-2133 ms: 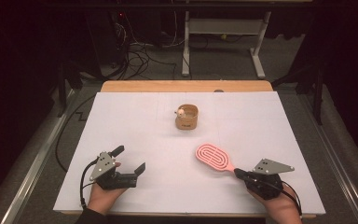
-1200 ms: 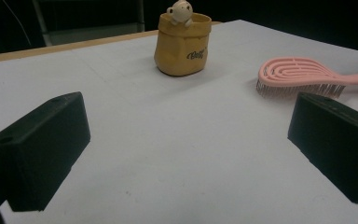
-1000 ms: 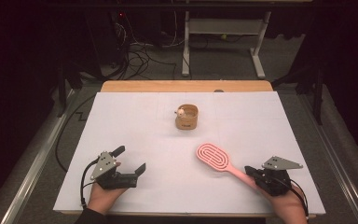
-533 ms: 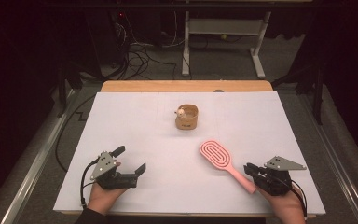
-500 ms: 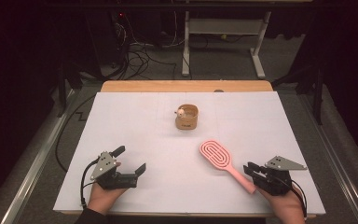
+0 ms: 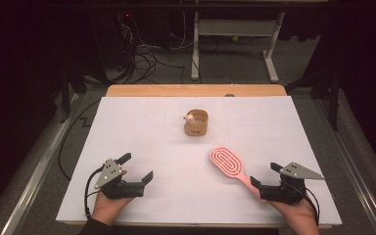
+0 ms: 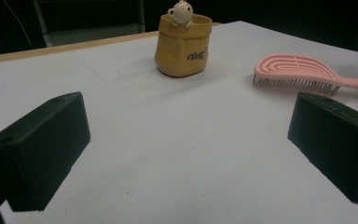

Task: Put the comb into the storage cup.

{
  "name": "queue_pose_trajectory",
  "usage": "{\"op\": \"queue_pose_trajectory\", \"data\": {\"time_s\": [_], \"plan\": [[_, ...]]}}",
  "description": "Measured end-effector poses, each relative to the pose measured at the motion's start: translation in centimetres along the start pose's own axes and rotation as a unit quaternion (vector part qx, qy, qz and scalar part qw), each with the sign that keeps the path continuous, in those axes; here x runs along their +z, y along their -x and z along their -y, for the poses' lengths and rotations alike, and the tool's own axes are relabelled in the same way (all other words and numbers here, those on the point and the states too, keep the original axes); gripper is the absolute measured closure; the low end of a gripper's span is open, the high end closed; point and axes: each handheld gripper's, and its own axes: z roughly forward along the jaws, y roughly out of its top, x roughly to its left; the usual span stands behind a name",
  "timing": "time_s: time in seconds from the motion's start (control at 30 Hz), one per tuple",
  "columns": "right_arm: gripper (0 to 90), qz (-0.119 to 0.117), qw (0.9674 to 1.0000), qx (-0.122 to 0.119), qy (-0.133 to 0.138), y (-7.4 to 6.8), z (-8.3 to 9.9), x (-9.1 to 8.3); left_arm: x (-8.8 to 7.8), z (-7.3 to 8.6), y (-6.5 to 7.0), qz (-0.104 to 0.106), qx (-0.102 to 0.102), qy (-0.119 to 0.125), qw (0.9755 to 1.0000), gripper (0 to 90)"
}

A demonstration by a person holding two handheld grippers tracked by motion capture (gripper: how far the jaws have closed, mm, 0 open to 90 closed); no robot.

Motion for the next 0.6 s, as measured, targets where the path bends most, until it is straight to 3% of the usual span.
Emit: {"op": "queue_pose_trajectory", "data": {"time_s": [0.17,0.37,0.6], "plan": [[0.0,-0.005,0.9998,-0.021,-0.002,-0.9,-0.5,0.1,0.1,0.1,0.1,0.000,0.003,-0.002,1.0000,0.0],[0.0,-0.001,0.9995,-0.028,-0.010,-2.0,-1.6,0.4,0.2,0.1,0.1,-0.005,0.010,-0.004,0.9999,0.0],[0.0,-0.005,0.9976,-0.042,-0.055,-2.4,-4.0,1.9,0.1,0.1,0.1,0.003,0.004,-0.004,1.0000,0.0]]}}
